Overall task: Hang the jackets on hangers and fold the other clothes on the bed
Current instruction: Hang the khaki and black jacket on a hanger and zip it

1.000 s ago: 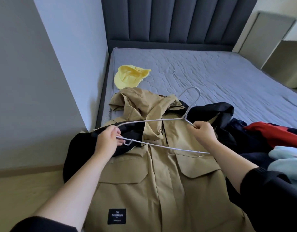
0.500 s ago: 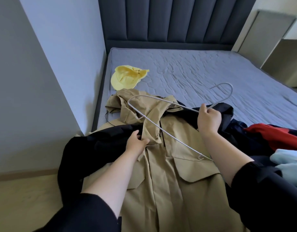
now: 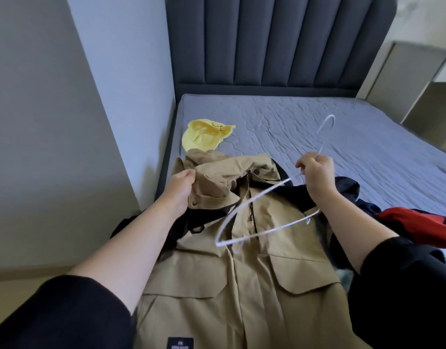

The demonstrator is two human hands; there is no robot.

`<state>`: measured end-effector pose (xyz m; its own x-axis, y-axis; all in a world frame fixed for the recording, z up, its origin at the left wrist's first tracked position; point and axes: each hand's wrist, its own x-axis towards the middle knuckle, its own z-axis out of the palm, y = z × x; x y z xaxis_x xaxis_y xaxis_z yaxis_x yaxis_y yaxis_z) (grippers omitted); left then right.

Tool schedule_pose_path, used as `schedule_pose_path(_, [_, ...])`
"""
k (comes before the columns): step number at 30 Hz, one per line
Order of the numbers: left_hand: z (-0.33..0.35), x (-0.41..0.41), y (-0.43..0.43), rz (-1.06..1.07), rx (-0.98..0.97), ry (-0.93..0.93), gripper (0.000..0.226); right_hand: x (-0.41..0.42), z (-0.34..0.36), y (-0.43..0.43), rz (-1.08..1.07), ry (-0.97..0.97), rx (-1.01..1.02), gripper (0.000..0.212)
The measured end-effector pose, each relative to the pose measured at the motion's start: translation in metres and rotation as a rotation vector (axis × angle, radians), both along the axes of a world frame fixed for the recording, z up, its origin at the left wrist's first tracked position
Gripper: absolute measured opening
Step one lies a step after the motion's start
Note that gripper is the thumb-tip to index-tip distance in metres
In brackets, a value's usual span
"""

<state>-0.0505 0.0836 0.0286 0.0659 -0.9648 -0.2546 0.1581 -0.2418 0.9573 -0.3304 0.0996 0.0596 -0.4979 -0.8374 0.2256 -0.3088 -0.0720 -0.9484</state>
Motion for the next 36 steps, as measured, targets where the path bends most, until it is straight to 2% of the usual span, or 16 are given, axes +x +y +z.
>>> schedule_pose_path(3, [0.026,0.011,0.007,-0.032,-0.03,-0.023,0.029,0.021,0.023,0.001,0.237,0.312,0.081,0.039])
schedule_pose_path(6, [0.045,0.024,0.019,-0.102,-0.056,-0.03,0.031,0.044,0.034,0.002,0.395,0.686,0.18,0.027])
schedule_pose_path(8, [0.054,0.031,0.028,-0.163,-0.09,-0.012,0.035,0.059,0.032,0.006,0.448,0.832,0.269,0.038])
schedule_pose_path(10, [0.059,0.038,0.037,-0.234,-0.121,0.008,0.046,0.073,0.025,0.01,0.47,0.895,0.319,0.046])
schedule_pose_path(12, [0.06,0.046,0.044,-0.312,-0.152,0.018,0.054,0.089,0.018,0.012,0.46,0.93,0.306,0.037])
schedule_pose_path(16, [0.06,0.068,0.062,-0.384,-0.137,0.077,0.051,0.12,0.013,0.008,0.444,0.956,0.284,0.027])
schedule_pose_path(18, [0.059,0.078,0.071,-0.341,-0.133,0.076,0.05,0.132,0.011,0.006,0.479,0.987,0.319,0.021])
schedule_pose_path(20, [0.06,0.084,0.078,-0.199,-0.105,0.055,0.046,0.137,0.012,0.004,0.498,1.017,0.351,0.016])
schedule_pose_path(22, [0.062,0.091,0.077,0.075,-0.1,-0.187,0.031,0.136,0.019,0.003,0.473,1.006,0.342,0.015])
schedule_pose_path(24, [0.062,0.093,0.082,0.415,-0.155,-0.679,0.02,0.131,0.031,0.004,0.421,0.929,0.325,0.016])
schedule_pose_path(25, [0.064,0.088,0.088,0.516,-0.259,-0.816,0.021,0.13,0.039,0.005,0.398,0.891,0.314,0.017])
schedule_pose_path(26, [0.065,0.08,0.094,0.526,-0.401,-0.862,0.018,0.129,0.048,0.006,0.38,0.867,0.296,0.018])
schedule_pose_path(28, [0.065,0.053,0.105,0.365,-0.56,-0.869,0.005,0.132,0.067,0.01,0.358,0.865,0.255,0.018])
schedule_pose_path(30, [0.063,0.027,0.113,0.169,-0.531,-0.933,0.024,0.137,0.086,0.018,0.353,0.879,0.214,0.022])
schedule_pose_path(33, [0.057,0.012,0.117,0.17,-0.566,-1.085,0.041,0.143,0.11,0.031,0.343,0.944,0.179,0.02])
schedule_pose_path(36, [0.057,0.014,0.115,0.106,-0.509,-1.169,0.04,0.14,0.128,0.042,0.332,1.012,0.164,0.012])
